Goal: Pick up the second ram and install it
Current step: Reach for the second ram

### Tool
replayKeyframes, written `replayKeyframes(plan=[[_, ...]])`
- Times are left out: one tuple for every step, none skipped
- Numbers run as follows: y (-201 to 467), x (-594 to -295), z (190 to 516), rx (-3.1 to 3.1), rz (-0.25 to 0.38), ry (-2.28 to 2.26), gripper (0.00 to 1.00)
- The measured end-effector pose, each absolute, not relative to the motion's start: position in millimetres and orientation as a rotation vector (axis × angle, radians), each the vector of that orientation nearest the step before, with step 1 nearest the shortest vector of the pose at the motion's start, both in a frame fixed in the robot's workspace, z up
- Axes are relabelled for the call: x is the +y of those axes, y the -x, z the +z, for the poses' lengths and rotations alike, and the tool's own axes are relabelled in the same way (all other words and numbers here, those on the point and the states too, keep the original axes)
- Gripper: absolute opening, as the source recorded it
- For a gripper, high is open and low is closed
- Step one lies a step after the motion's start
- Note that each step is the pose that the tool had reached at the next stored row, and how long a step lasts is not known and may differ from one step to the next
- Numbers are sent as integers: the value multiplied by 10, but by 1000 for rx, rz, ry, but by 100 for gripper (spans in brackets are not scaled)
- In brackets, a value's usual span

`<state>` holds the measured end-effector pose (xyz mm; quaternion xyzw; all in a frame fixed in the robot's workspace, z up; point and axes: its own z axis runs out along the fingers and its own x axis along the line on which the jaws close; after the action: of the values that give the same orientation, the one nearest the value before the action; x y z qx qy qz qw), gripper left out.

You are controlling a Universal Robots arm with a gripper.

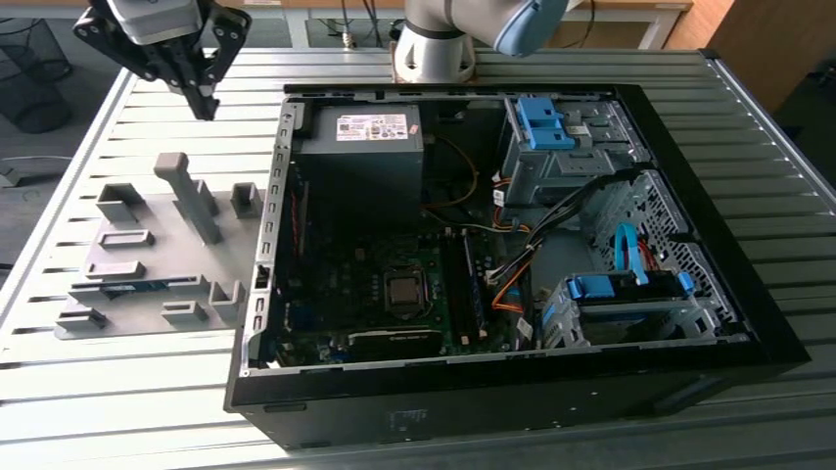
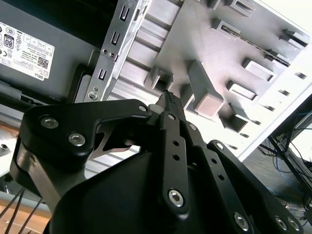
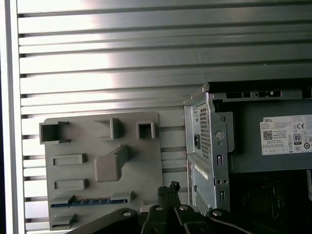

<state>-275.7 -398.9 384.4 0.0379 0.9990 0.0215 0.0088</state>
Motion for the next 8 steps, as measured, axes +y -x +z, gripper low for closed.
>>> replayKeyframes(plan=[[2771,-3989,3843,3121,67,-119,11],[2788,-3989,3842,3121,67,-119,11],[2805,-3989,3841,3121,67,-119,11],[2822,-3990,3841,3121,67,-118,11],[2840,-3990,3840,3121,67,-119,11],[2856,-3990,3839,3121,67,-119,11],[2874,-3990,3838,3121,67,-119,11],[2891,-3990,3837,3121,67,-119,11]])
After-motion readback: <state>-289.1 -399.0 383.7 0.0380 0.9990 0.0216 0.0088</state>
